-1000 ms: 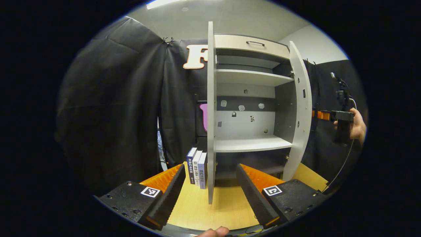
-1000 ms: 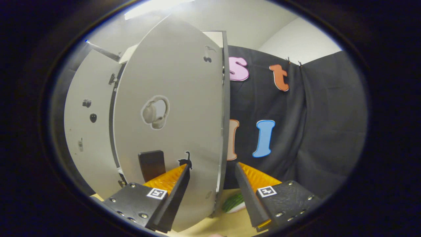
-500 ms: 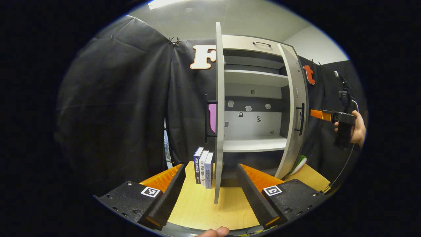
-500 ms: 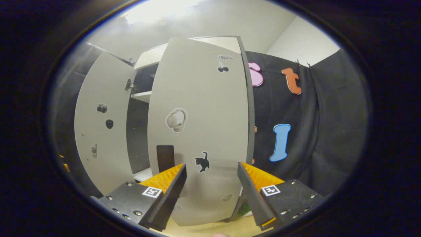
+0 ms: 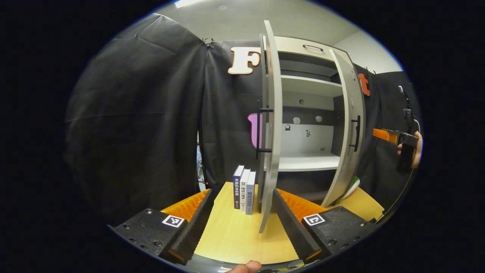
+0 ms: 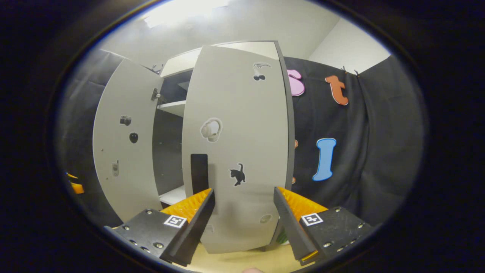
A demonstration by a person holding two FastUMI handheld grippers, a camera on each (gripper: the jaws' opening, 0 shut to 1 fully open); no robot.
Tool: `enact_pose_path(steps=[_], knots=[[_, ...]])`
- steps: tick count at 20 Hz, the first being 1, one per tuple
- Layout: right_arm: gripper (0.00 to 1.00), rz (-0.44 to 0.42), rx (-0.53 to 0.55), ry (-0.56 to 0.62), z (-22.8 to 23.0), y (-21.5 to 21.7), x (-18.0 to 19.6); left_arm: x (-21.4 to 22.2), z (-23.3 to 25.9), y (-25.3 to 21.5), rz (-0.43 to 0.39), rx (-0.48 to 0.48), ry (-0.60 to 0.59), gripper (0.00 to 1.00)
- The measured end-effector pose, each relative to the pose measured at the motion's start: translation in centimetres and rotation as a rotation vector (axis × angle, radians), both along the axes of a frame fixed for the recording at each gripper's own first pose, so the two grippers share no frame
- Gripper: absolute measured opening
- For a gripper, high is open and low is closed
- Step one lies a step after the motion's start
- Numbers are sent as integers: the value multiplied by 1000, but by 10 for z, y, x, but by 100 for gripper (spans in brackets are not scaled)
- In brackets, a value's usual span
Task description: Grasp the bottle in the cabinet with the left hand and place it on the coaster, then close the right door with the right hand and the left door with the left hand.
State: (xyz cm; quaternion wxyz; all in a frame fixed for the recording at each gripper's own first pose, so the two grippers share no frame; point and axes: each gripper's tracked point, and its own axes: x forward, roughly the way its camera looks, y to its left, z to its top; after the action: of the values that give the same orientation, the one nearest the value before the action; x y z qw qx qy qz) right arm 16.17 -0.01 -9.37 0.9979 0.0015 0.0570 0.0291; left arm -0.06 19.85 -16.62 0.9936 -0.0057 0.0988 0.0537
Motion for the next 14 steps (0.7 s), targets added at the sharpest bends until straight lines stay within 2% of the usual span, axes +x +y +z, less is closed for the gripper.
enact_pose_path(steps=[2, 5, 10, 14], knots=[[93, -7, 46, 16, 1, -1, -8, 9, -1, 15, 12, 10, 6, 98], [94, -17, 7, -10, 8, -9, -20, 24, -1, 26, 0, -2, 5, 98], [94, -37, 23, -4, -4, -27, -43, 57, 7, 35, -42, -26, -15, 100], [94, -43, 11, -3, -7, -39, -62, 86, 20, 46, -39, 7, -21, 98]])
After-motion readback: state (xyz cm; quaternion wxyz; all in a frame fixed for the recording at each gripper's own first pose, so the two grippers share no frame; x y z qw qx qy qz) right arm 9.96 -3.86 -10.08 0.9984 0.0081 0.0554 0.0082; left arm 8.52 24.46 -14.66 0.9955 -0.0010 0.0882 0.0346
